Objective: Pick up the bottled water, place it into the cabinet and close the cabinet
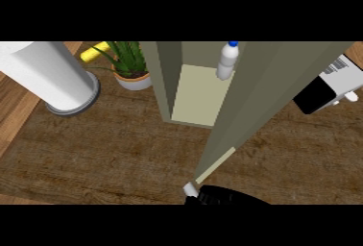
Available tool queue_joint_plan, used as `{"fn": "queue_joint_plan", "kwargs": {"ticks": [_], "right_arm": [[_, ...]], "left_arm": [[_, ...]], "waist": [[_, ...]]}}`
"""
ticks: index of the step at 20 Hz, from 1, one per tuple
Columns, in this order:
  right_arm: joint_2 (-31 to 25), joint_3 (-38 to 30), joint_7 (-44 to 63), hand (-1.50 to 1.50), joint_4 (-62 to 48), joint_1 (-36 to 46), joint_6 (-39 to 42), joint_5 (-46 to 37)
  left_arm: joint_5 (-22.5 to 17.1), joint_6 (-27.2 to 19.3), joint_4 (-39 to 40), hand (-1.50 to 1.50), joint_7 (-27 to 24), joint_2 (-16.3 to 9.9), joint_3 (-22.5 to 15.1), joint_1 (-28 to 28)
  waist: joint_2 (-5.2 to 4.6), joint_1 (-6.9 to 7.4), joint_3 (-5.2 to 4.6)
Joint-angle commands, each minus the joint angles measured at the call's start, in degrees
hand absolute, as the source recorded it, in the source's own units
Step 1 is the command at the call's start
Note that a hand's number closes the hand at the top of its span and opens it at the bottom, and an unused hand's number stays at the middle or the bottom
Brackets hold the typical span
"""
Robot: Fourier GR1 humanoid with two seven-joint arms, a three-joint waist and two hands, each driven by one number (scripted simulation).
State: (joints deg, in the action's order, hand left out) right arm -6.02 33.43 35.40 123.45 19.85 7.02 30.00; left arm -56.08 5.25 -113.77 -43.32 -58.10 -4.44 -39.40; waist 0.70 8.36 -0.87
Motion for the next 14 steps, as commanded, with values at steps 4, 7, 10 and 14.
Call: {"fn": "queue_joint_plan", "kwargs": {"ticks": [4,7,10,14], "right_arm": [[5.87,3.02,4.56,1.50,-10.95,22.15,-5.87,10.65],[5.95,-1.30,4.24,1.50,-18.19,30.82,-5.22,15.20],[5.98,-3.12,2.60,1.50,-26.11,35.29,-8.67,18.67],[6.01,-3.72,1.49,1.50,-30.98,31.65,-6.08,22.38]], "left_arm": [[-1.91,6.36,3.19,-1.50,-2.40,-0.42,4.66,-3.99],[-1.27,10.15,5.12,-1.50,-4.92,0.46,7.24,-7.79],[-2.14,13.08,6.06,-1.50,-5.55,0.74,10.36,-10.83],[-0.41,15.09,7.41,-1.50,-6.82,4.50,11.59,-13.93]], "waist": [[-0.60,-0.27,0.56],[-0.57,-1.88,0.70],[-0.62,-2.94,0.77],[-0.70,-5.54,0.84]]}}
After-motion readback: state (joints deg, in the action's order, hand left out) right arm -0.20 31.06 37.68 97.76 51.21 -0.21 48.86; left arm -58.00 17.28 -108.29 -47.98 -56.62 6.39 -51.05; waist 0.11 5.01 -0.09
